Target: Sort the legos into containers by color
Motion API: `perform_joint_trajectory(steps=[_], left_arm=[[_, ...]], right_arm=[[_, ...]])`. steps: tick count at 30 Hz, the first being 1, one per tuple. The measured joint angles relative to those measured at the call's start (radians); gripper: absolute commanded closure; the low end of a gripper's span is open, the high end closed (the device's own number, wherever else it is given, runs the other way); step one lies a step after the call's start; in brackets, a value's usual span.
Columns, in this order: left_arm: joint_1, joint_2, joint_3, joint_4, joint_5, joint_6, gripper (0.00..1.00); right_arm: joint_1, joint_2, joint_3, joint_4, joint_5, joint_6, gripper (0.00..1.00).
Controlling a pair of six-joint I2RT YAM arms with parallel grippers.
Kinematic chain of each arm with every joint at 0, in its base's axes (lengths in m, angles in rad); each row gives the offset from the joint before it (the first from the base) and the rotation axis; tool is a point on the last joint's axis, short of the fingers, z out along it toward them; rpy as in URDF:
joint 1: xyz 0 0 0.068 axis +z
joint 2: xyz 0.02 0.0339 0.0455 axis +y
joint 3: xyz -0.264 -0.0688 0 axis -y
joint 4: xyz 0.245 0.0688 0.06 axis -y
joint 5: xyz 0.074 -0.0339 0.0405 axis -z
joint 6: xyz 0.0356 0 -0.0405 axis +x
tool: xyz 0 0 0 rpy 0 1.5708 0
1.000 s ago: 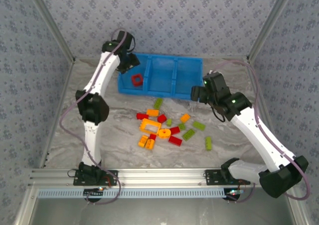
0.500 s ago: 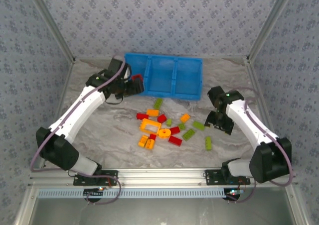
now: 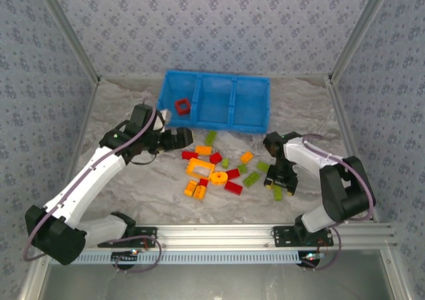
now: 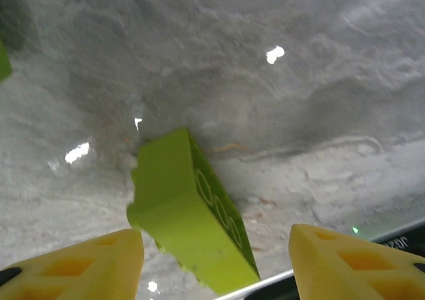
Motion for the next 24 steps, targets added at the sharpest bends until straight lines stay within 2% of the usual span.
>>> perform_joint_trajectory(steps=[2, 7, 11, 16, 19, 24], left_arm=[[0.014, 0.0, -0.033, 0.038, 0.036, -0.024, 0.02], [0.041, 0.0, -0.074, 0.101, 0.085, -0.072, 0.02], [0.044, 0.0, -0.076, 0.13, 0.103, -0.091, 0.02], [0.046, 0.0, -0.076, 0.138, 0.101, -0.105, 0.02], [0.064, 0.0, -0.074, 0.136, 0.095, -0.116, 0.02], [0.143, 0.015, 0.002, 0.133, 0.088, -0.141, 0.02]], right_arm=[[-0.001, 0.005, -0.016, 0.033, -0.006, 0.0, 0.43], [-0.005, 0.009, -0.043, 0.091, -0.014, 0.0, 0.57], [-0.008, 0.012, -0.053, 0.113, -0.012, 0.0, 0.76], [0.014, -0.022, -0.019, 0.075, 0.038, -0.005, 0.8], [0.082, -0.039, 0.137, -0.003, 0.1, -0.029, 0.79], [0.132, 0.077, 0.579, -0.02, 0.174, -0.089, 0.79]])
